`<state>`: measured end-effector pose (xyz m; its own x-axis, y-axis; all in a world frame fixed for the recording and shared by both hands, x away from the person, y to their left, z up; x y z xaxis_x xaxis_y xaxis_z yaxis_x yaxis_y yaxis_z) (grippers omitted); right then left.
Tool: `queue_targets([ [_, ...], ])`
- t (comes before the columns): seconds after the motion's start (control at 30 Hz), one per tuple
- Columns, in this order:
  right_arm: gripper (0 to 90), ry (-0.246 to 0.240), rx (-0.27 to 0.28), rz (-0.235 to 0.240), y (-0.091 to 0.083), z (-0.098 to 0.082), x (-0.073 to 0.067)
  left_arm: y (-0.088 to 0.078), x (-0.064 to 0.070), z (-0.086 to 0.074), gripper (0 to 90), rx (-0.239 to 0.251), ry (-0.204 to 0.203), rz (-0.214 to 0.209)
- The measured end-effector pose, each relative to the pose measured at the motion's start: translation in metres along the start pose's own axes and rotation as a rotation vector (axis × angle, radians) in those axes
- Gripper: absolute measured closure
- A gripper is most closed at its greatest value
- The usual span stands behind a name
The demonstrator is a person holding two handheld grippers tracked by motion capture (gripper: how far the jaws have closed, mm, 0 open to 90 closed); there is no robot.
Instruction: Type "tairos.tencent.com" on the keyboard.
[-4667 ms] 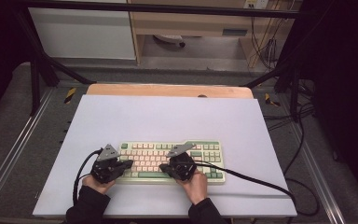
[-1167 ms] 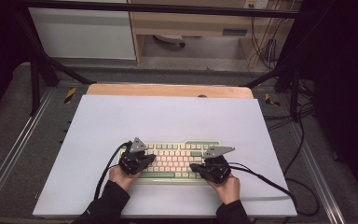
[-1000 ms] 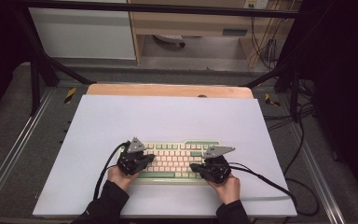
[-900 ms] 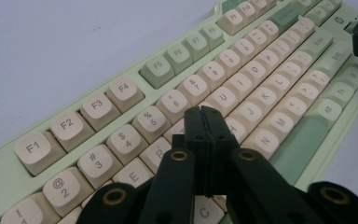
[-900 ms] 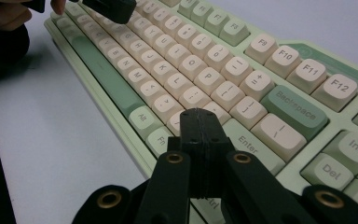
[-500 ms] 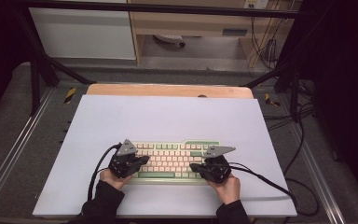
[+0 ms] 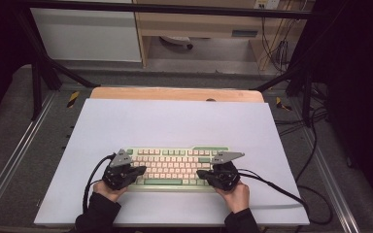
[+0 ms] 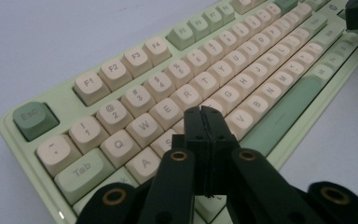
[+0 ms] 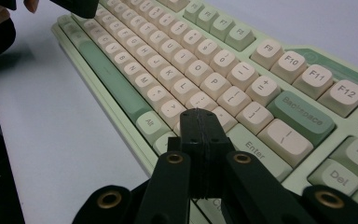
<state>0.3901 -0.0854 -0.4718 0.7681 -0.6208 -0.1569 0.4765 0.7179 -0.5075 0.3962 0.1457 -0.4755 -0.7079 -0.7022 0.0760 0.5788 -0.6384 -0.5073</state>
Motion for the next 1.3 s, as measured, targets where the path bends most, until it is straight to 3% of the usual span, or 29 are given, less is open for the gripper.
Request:
queue_targets([
  [0.53, 90.0, -0.021, -0.020, 0.028, 0.021, 0.008, -0.013, -0.009, -0.010, -0.010, 89.4, -0.005, -0.018, 0.016],
  [1.3, 90.0, -0.018, -0.045, 0.037, 0.039, 0.002, -0.015, -0.010, -0.012, -0.012, 89.4, -0.002, -0.024, 0.012],
])
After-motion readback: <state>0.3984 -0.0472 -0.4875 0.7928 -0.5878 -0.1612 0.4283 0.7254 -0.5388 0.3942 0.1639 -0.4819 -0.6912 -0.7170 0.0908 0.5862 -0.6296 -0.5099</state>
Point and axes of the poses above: each handheld gripper's, and its own axes: y roughly forward along the jaws, z roughly out of its top, x roughly to its right, the point moved 9 cm from there along y, roughly forward along the jaws, and after that the axes turned 9 degrees about x, right-handed, at the moved point
